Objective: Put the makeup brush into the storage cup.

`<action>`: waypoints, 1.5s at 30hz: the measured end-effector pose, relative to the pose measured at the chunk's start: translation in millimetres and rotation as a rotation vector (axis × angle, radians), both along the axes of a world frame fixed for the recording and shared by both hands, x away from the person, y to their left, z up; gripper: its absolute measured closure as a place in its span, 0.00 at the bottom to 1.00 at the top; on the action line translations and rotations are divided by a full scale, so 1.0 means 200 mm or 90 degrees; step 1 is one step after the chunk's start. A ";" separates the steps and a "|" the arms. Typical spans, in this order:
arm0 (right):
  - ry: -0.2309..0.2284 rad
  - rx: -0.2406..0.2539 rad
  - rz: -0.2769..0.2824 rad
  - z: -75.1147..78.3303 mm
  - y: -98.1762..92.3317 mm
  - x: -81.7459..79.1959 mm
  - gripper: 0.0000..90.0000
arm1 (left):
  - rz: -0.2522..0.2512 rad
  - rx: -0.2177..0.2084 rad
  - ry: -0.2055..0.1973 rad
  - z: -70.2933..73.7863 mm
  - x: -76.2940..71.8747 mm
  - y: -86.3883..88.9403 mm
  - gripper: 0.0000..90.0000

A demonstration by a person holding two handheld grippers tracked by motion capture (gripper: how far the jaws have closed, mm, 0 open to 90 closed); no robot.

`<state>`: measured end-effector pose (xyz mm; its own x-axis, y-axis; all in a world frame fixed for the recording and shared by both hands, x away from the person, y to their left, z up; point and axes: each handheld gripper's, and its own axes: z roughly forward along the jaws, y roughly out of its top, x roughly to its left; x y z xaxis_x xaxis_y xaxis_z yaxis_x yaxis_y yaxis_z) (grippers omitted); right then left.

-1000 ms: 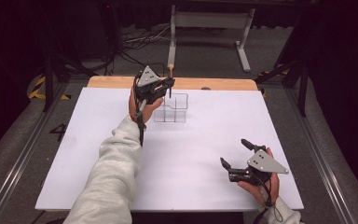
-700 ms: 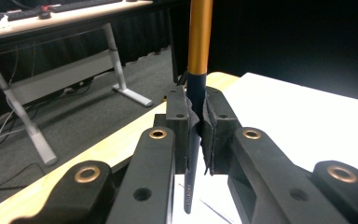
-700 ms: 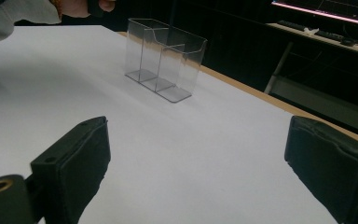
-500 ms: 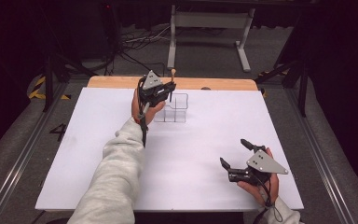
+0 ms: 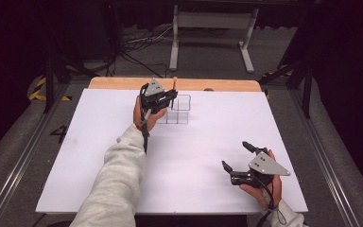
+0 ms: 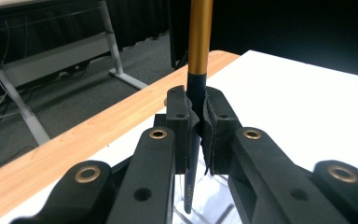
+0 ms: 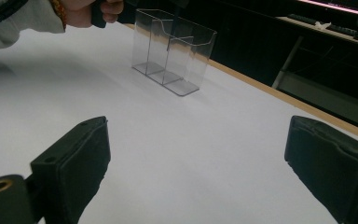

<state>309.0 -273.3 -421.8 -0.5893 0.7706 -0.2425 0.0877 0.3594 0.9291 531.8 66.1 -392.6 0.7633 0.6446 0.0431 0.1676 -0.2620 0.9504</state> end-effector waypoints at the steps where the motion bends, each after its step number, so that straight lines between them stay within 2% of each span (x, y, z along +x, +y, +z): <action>1: 0.002 -0.001 0.000 0.00 0.00 0.00 0.08 | 0.000 -0.005 0.002 -0.01 0.00 0.01 0.92; 3: 0.001 -0.001 0.000 0.00 0.00 0.00 0.08 | 0.002 -0.007 0.009 -0.02 -0.01 0.01 0.92; 8: 0.003 -0.005 -0.001 0.00 0.01 0.00 0.08 | 0.003 0.005 0.005 -0.03 -0.01 0.02 0.92; 24: 0.008 -0.014 0.000 -0.01 0.01 0.01 0.08 | 0.005 0.013 0.014 -0.05 -0.01 0.02 0.92; 38: 0.009 -0.018 0.000 -0.01 0.01 0.01 0.08 | 0.003 0.007 0.013 -0.04 -0.01 0.03 0.91; 40: 0.013 -0.021 0.000 -0.01 0.01 0.01 0.08 | 0.003 0.004 0.003 -0.04 -0.01 0.03 0.91; 42: 0.014 -0.024 0.002 -0.01 0.01 0.01 0.08 | 0.002 0.002 0.003 -0.03 -0.02 0.04 0.87; 45: 0.013 -0.025 0.000 -0.02 0.01 0.01 0.08 | 0.001 -0.001 0.000 -0.03 -0.02 0.05 0.88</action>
